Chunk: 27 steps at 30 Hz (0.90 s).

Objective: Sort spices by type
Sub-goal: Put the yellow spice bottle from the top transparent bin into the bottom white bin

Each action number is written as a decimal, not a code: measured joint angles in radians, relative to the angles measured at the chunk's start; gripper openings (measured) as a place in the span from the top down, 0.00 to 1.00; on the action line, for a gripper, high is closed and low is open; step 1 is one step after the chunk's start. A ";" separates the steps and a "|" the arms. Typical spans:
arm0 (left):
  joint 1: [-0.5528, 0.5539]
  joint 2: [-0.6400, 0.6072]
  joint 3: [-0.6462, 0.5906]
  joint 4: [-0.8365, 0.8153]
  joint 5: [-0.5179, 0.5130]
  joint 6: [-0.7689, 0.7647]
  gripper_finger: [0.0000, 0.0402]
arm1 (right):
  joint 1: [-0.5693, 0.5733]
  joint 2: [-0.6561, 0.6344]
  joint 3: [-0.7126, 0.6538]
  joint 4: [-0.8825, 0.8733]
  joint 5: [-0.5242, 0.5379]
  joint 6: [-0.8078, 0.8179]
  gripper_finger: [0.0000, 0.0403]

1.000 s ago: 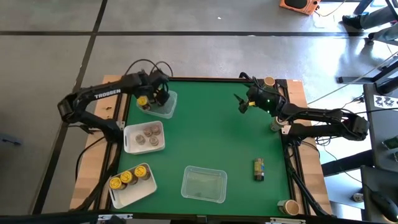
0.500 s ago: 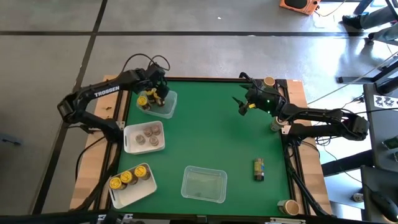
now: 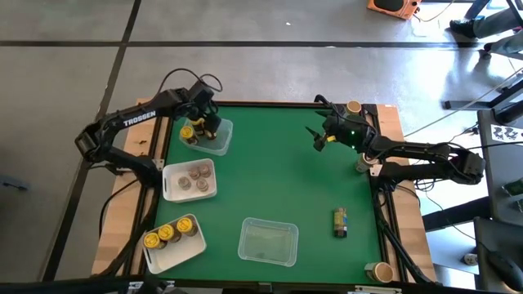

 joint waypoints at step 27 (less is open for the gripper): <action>0.008 0.005 -0.080 0.083 0.134 0.163 0.25 | 0.000 0.000 0.000 0.004 0.000 0.010 0.16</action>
